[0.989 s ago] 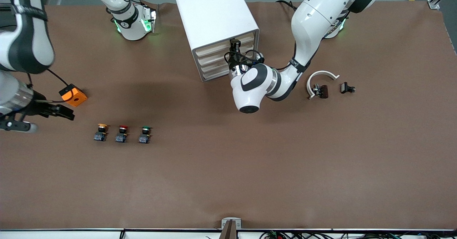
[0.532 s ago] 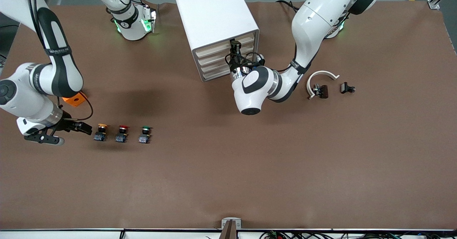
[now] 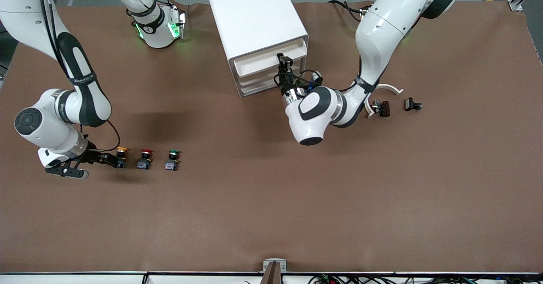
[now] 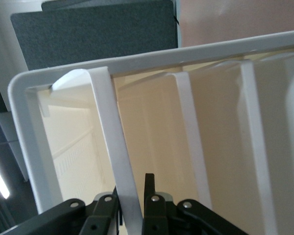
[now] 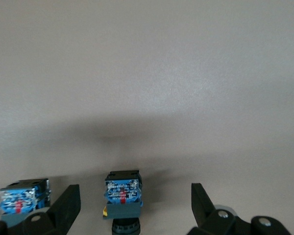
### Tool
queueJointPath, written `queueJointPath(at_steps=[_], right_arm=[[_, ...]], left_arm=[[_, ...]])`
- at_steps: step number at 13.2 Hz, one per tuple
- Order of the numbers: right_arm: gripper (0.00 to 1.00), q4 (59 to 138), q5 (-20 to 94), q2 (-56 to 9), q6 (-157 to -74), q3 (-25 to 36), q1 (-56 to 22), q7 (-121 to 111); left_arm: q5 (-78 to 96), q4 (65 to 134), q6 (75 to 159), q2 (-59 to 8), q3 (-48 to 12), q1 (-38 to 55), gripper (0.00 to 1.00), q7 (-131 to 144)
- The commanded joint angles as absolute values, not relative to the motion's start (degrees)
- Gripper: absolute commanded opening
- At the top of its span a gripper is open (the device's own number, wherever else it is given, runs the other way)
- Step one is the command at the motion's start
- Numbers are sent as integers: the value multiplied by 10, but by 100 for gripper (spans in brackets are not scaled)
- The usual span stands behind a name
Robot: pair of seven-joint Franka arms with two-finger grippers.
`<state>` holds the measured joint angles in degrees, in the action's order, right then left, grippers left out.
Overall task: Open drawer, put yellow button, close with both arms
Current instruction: 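Pull the drawer open with the left gripper while the right gripper grasps the yellow button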
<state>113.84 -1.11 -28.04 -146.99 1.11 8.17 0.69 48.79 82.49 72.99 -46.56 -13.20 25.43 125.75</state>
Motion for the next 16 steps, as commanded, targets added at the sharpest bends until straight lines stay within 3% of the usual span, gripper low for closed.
queueJointPath(at_steps=[1,14,16], right_arm=[[100,1130,-11,-300,-1478,2,92,7],[100,1136,-11,-326,-1486,2,89,4],[51,1136,-11,-326,-1482,1,90,3]], left_arm=[[490,813,737,-472,-111,244,18,1261],[489,787,744,-483,-103,171,18,1254],[490,787,751,-483,-104,167,18,1251]])
